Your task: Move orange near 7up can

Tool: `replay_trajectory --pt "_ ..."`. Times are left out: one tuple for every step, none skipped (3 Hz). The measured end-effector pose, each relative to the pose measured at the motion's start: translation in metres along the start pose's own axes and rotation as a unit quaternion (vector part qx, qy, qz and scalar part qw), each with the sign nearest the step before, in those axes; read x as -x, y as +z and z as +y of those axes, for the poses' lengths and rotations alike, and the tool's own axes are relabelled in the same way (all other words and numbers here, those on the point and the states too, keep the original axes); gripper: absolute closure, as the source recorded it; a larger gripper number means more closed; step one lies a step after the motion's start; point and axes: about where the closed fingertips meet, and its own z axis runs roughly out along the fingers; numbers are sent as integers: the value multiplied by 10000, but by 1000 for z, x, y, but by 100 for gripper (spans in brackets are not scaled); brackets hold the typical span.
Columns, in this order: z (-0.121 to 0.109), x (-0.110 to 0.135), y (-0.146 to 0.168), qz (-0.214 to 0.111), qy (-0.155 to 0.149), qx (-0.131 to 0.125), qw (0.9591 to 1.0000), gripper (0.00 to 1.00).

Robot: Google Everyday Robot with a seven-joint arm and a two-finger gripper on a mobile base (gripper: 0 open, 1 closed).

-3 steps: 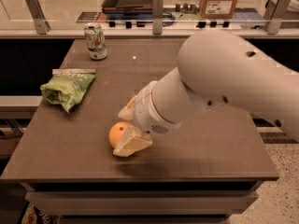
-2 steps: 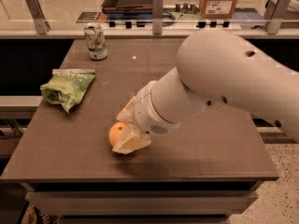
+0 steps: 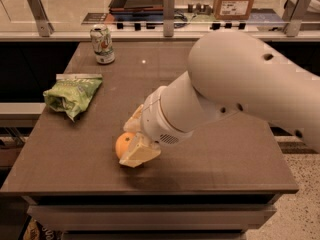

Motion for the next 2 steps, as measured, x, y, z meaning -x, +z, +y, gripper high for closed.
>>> replay_trajectory --pt "0 0 0 0 -1 0 10000 100" --pt "-14 -3 -7 73 22 -64 10000 100"
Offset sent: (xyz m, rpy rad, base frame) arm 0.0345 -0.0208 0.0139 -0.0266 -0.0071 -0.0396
